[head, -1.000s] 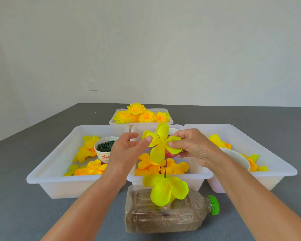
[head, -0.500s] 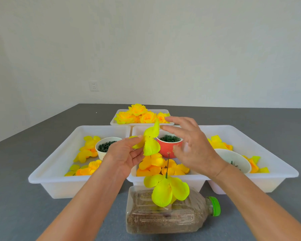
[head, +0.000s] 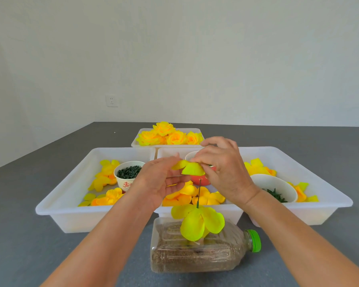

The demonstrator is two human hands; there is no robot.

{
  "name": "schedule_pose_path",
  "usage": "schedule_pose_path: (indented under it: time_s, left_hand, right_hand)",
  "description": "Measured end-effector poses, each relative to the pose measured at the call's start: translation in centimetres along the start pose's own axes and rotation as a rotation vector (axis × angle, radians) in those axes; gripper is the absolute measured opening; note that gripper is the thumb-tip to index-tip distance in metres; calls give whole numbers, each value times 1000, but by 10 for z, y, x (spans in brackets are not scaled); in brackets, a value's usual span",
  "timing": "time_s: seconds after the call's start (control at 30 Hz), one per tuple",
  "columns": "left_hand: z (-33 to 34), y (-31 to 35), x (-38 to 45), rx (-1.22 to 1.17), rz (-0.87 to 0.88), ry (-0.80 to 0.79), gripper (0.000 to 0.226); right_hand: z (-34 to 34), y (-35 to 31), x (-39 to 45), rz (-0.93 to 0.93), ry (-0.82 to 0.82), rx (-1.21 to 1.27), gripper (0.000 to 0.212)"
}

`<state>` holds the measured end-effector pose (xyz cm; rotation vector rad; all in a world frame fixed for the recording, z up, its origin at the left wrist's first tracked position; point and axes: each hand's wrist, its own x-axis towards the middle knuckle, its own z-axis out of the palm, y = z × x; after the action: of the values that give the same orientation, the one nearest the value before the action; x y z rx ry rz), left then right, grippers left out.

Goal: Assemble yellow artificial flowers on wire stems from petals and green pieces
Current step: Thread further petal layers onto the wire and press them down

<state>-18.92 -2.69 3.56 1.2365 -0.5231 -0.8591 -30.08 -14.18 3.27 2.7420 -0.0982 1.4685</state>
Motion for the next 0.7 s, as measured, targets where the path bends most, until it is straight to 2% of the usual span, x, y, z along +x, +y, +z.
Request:
schedule_pose_path:
  time_s: [0.1,0.17,0.27,0.33,0.47,0.6,0.7]
  left_hand:
    - [-1,3,-1,91,6,16,32]
    - [-1,5,-2,123,3,19,39]
    - [1,5,-3,165,34,57,30]
    - [2,2,-3,215,96,90,19]
    - [5,-5,-2,307,184,96,21]
    - [6,-6,-1,283,202,119,3]
    - [5,-7,-1,263,229,133,3]
  right_hand:
    - [0,4,-1,351,-97,286,6]
    - [-1,6,-2,575,-156,584,9]
    - [-2,9,-6,810,-242,844,13]
    - [-3,10,-9,869,-286,906,14]
    - [-6,9,-11,891,-321,999,16]
    - [-9,8,-12,866,-289,1036,16]
    - [-11,9,-13,860,-262,1045,18]
